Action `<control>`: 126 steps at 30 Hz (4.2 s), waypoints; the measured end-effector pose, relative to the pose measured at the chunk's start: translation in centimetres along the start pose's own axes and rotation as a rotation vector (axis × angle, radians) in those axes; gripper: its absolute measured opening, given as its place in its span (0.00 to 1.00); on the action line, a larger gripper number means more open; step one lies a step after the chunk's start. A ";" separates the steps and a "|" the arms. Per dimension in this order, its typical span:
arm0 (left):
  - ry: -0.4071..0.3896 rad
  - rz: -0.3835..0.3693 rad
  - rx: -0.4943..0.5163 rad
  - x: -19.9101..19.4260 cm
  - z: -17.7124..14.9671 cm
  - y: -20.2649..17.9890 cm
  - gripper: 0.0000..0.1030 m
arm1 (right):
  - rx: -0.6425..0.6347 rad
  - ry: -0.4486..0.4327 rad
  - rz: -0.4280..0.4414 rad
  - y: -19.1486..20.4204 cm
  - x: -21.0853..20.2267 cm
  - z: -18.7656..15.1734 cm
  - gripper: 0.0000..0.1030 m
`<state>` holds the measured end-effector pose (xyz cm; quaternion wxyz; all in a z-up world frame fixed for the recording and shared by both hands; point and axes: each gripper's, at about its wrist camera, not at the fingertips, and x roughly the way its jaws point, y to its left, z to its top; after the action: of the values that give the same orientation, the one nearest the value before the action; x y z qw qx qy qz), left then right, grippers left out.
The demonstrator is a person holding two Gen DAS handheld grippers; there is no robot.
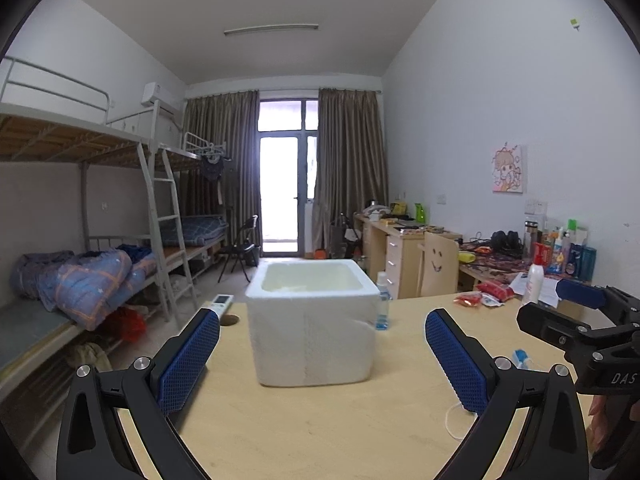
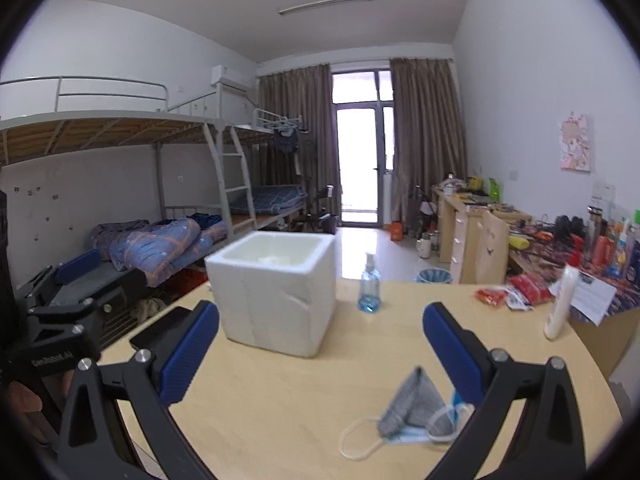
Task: Organize soft objects
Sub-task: 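Move both tools back toward the grey sock and blue mask, then close the left tool on the grey sock and lift it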
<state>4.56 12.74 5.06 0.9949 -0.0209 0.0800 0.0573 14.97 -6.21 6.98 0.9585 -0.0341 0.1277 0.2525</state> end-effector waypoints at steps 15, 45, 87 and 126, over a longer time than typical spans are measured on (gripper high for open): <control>0.040 -0.008 -0.006 0.8 -5.7 -1.4 1.00 | 0.015 0.033 -0.052 -1.7 -1.1 -5.7 1.00; 0.155 -0.319 0.063 6.4 -5.6 -12.2 1.00 | 0.124 0.081 -0.312 -10.0 -5.6 -8.1 1.00; 0.518 -0.436 0.098 21.3 -8.6 -18.5 0.80 | 0.195 0.252 -0.201 -14.6 1.0 -10.9 1.00; 0.476 -0.495 0.091 19.3 -7.5 -17.0 0.07 | 0.173 0.325 -0.174 -13.5 3.3 -10.3 1.00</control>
<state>24.33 -2.35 -4.93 0.9320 -0.0078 0.3050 -0.1957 22.04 -17.75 -3.79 0.9429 -0.0029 0.2986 0.1478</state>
